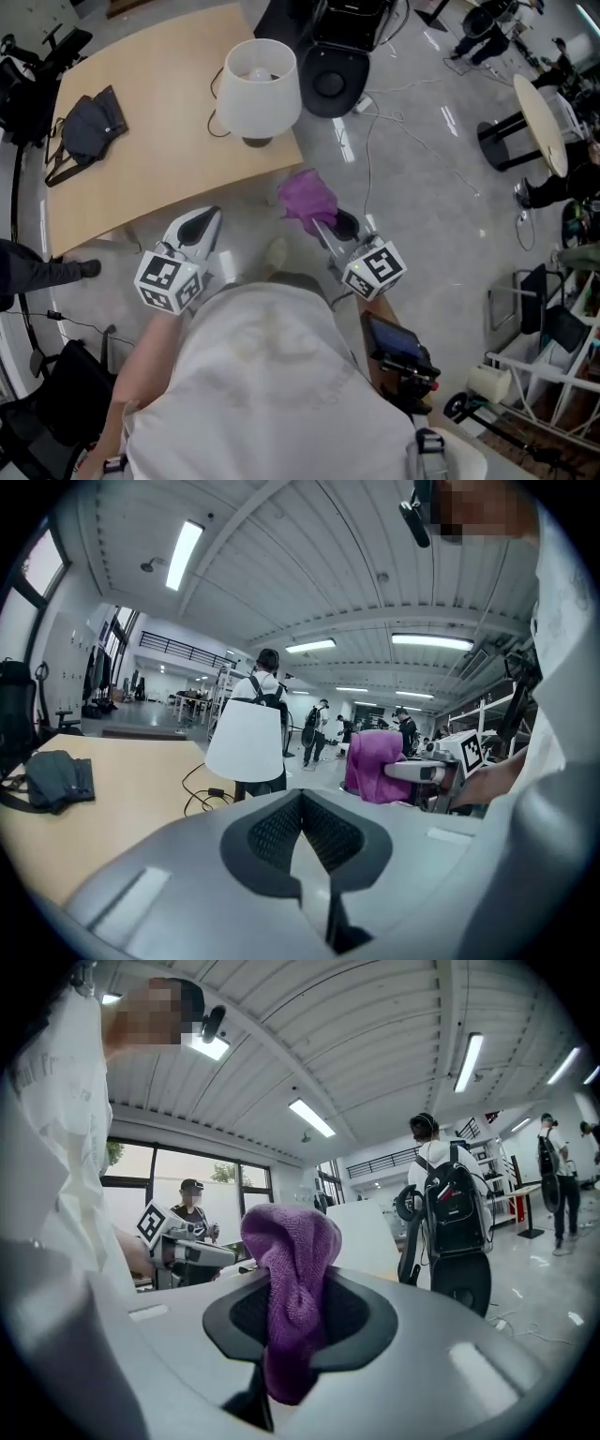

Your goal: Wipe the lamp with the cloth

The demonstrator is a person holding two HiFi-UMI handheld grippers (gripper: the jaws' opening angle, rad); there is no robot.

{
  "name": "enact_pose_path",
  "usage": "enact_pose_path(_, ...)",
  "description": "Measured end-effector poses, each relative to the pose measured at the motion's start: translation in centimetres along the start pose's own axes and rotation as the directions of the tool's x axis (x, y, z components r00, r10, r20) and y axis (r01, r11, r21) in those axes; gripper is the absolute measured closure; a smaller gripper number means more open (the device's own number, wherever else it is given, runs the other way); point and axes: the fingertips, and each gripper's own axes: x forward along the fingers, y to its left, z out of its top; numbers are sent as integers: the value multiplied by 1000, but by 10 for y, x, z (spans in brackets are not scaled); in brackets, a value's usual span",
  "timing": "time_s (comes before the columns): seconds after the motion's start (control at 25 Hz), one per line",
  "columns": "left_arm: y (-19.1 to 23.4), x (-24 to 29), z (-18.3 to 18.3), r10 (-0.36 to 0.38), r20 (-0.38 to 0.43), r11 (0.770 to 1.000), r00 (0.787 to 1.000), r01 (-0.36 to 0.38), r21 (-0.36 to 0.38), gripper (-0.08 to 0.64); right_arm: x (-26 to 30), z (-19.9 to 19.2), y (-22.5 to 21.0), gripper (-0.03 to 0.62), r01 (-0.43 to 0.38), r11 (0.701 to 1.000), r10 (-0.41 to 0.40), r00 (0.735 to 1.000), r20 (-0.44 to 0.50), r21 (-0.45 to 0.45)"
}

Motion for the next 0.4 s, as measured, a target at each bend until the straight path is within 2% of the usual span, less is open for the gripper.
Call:
enact_pose_path(0.24, -9, -3, 12, 6, 37, 1000, 999, -6, 18, 558, -12, 11, -4, 494, 15, 999, -15, 1000, -13, -40)
enact_pose_path(0.4, -6, 0, 12, 29, 60, 999, 998, -30, 12, 558, -12, 17, -7, 494, -4, 997, 3, 1000, -15, -73)
